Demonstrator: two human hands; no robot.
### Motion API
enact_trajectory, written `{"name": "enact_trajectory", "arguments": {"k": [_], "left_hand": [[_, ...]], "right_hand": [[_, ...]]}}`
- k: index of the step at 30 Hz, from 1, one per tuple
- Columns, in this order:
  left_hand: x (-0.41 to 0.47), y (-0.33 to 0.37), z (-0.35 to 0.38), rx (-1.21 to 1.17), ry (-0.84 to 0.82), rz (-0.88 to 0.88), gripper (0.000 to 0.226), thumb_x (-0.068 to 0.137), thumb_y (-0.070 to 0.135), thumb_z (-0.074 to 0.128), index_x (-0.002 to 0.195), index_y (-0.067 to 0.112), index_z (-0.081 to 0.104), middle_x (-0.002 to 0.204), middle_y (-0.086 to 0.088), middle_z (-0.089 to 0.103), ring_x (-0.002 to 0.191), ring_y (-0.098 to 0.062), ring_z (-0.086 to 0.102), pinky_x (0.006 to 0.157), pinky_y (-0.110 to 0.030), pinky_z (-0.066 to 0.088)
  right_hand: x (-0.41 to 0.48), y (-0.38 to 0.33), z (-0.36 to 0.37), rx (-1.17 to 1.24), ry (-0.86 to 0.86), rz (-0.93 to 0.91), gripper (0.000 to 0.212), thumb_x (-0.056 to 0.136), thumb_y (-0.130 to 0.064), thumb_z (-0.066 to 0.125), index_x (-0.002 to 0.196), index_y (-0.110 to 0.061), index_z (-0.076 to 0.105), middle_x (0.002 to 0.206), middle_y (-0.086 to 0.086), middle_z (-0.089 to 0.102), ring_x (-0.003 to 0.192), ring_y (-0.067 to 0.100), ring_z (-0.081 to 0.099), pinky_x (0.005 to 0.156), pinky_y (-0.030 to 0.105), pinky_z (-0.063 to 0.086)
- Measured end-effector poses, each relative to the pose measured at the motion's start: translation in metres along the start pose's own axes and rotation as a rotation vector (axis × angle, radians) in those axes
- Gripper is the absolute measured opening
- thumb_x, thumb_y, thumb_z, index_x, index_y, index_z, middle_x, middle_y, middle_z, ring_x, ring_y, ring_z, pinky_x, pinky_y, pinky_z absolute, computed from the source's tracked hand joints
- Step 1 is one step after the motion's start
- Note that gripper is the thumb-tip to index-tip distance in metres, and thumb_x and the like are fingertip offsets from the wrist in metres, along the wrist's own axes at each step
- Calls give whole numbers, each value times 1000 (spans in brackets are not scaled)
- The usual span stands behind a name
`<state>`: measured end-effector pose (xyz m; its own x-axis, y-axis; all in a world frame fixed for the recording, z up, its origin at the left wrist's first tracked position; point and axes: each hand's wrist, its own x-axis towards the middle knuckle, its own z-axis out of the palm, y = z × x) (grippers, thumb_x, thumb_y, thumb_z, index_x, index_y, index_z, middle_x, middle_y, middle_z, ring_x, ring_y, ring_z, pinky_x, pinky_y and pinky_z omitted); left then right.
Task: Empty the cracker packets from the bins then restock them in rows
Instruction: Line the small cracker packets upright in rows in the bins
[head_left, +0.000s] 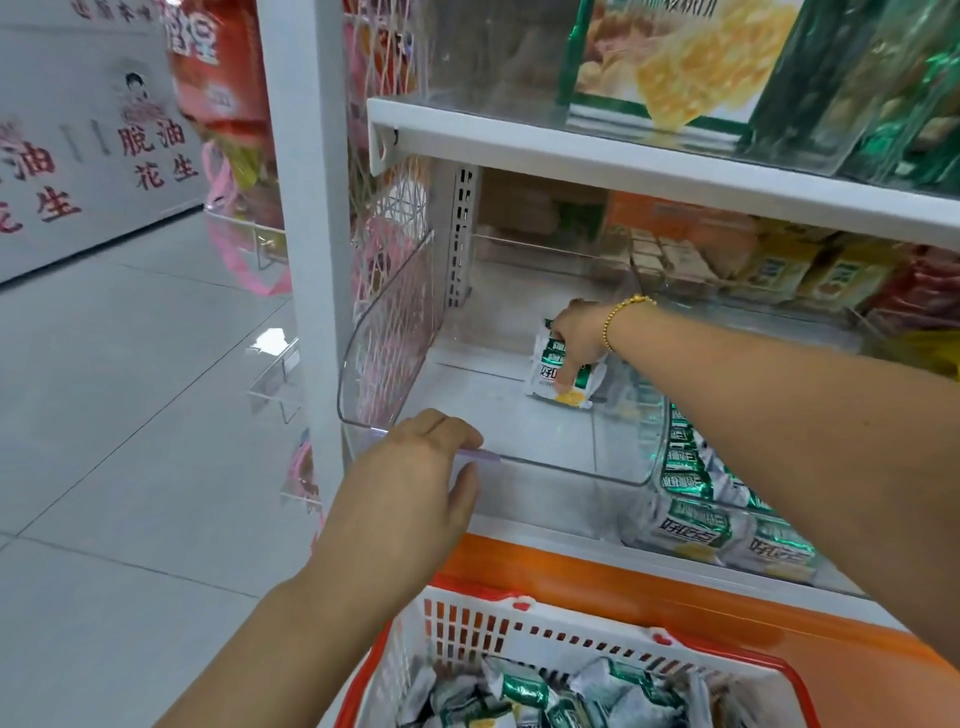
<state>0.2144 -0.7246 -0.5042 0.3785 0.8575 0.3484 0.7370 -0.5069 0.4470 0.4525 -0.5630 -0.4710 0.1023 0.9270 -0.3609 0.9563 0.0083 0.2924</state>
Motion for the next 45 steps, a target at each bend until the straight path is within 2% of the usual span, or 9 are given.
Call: {"name": "enact_trajectory", "arguments": {"k": [9, 12, 15, 21, 30, 33, 35, 38, 45], "left_hand": [[-7, -4, 0, -9, -16, 35, 38, 93, 24, 54, 132, 27, 54, 136, 10, 53, 118, -10, 55, 90, -11, 29], [-17, -4, -2, 4, -34, 70, 44, 93, 25, 55, 136, 28, 49, 143, 8, 47, 127, -12, 50, 99, -18, 34], [-28, -3, -6, -45, -3, 91, 17, 89, 23, 61, 105, 27, 65, 111, 7, 66, 91, -12, 64, 76, -17, 44], [-51, 4, 2, 13, -189, 116, 32, 91, 36, 54, 63, 31, 38, 62, 10, 47, 57, -3, 45, 51, -15, 27], [-118, -9, 76, 287, -733, 6, 34, 95, 37, 47, 125, 20, 51, 124, 0, 53, 111, -17, 54, 93, -27, 44], [-136, -27, 92, 380, -826, -66, 40, 96, 35, 47, 132, 18, 44, 129, -2, 50, 114, -16, 52, 90, -23, 41], [-145, -41, 100, 311, -843, -153, 40, 94, 33, 52, 130, 18, 48, 128, 1, 52, 115, -13, 53, 92, -20, 39], [-146, -52, 118, 102, -751, -277, 32, 90, 27, 61, 120, 17, 58, 122, 2, 60, 107, -9, 55, 87, -15, 38], [-138, -48, 191, -55, -605, -488, 32, 88, 16, 65, 119, 10, 60, 119, -4, 62, 100, -14, 57, 85, -21, 42]], "right_hand": [[-14, -5, 0, 1, 162, 10, 97, 62, -47, 86, 136, -9, 37, 128, 13, 48, 110, 31, 54, 79, 34, 44], [-34, -9, 1, 42, 152, -22, 73, 76, -49, 75, 128, -7, 45, 121, 13, 54, 106, 29, 55, 71, 28, 41], [-72, -18, 3, 85, 368, -121, 28, 89, -38, 61, 81, -12, 53, 76, 1, 51, 81, 24, 50, 50, 26, 29], [-198, -37, 55, 474, 650, -298, 41, 90, -38, 60, 61, -21, 37, 55, -7, 40, 54, 9, 39, 57, 30, 34], [-202, -77, 278, 863, -6, -80, 24, 91, -34, 61, 94, -11, 64, 88, 3, 64, 83, 18, 60, 77, 30, 51], [-204, -82, 339, 1096, -206, 165, 32, 92, -26, 60, 66, -8, 59, 63, 10, 59, 63, 22, 60, 71, 28, 51], [-213, -86, 366, 1572, -400, 375, 13, 90, -19, 65, 90, -6, 64, 82, 14, 66, 79, 23, 66, 68, 27, 55], [-220, -92, 394, 2115, -529, 617, 37, 90, -15, 66, 121, 2, 54, 105, 19, 59, 91, 25, 62, 61, 24, 57], [-208, -106, 410, 2449, -492, 725, 22, 92, -19, 63, 99, 2, 62, 99, 13, 61, 83, 19, 59, 62, 22, 55]]}}
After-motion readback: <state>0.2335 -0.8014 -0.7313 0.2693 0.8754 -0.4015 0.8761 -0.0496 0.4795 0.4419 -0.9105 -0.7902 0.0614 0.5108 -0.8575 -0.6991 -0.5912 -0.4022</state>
